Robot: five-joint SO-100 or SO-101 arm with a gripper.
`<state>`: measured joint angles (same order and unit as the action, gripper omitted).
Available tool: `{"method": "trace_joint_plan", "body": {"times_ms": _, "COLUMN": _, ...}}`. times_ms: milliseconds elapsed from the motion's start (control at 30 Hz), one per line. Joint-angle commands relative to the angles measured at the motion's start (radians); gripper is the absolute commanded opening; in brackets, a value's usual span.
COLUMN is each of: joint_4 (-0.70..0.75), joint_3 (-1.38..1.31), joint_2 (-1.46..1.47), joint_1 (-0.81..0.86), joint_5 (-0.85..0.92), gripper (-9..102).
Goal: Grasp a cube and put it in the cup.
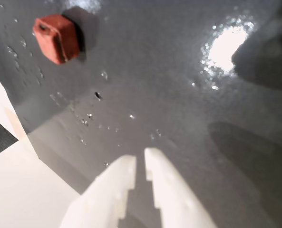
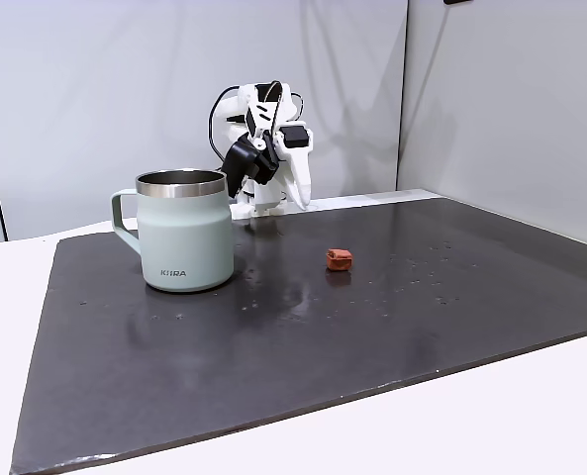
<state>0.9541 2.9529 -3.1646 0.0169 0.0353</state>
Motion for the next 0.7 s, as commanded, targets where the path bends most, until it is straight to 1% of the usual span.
{"method": "trace_joint_plan", "body": {"times_ms": 0, "joint_4": -0.026, "joint_3": -0.011, "joint_2": -0.012, "joint_1": 0.005, "joint_5": 0.008, "gripper": 0}}
{"method": "trace_joint_plan", "body": {"times_ms": 467, "joint_4": -0.025, "joint_3": -0.011, "joint_2": -0.012, "joint_1": 0.017, "joint_5": -0.002, "gripper": 0}}
{"method": "trace_joint_plan", "body": {"times_ms": 667, "joint_4": -0.023, "joint_3": -0.074, "joint_2": -0.012, "joint_1": -0.052, "joint_5": 0.067, "gripper": 0}}
